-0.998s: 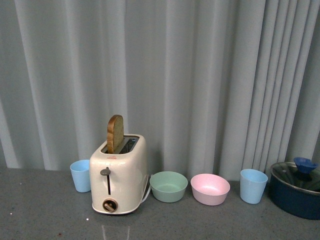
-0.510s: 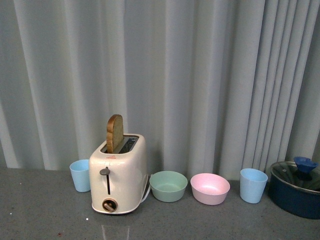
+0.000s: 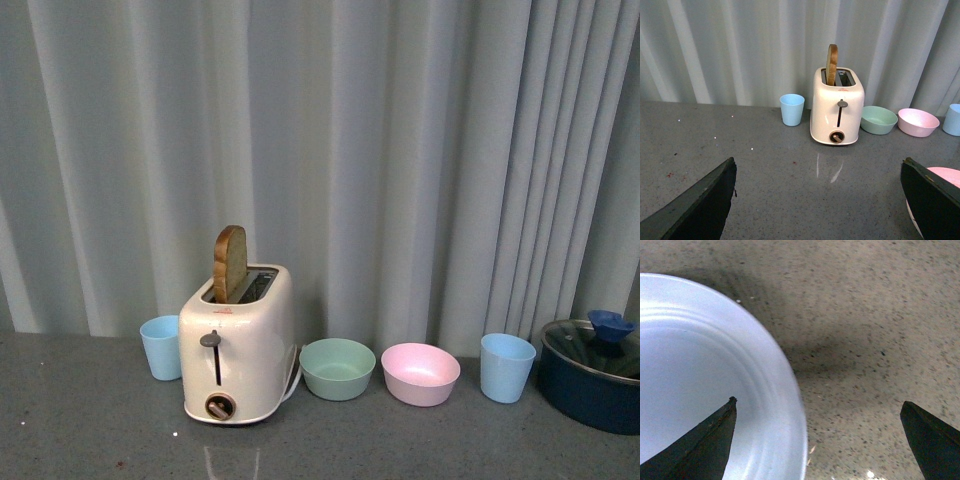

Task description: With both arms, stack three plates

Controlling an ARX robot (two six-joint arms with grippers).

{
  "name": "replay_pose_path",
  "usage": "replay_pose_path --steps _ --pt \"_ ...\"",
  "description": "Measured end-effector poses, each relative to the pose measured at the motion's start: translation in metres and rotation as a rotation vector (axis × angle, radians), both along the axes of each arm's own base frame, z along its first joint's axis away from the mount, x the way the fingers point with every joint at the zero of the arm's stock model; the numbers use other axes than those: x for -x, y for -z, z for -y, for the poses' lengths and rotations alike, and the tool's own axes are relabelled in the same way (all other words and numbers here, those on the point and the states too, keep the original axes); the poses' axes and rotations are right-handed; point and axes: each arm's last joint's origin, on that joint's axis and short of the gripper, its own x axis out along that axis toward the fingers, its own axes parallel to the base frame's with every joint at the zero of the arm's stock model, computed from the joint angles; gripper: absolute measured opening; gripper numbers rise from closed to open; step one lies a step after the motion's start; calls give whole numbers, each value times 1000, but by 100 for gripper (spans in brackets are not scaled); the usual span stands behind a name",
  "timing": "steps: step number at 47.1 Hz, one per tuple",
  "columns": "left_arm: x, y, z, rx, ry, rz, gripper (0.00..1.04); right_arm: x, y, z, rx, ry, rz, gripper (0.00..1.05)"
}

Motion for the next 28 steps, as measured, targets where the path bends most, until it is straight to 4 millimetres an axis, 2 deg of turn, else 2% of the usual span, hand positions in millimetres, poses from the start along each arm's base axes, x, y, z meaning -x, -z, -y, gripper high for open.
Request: replay_pose_path --steps 11,28 --pt "0 0 0 0 0 0 98 -5 15 -15 -37 -74 -31 97" --pt "0 0 0 0 0 0 98 10 24 -13 -75 -42 -80 97"
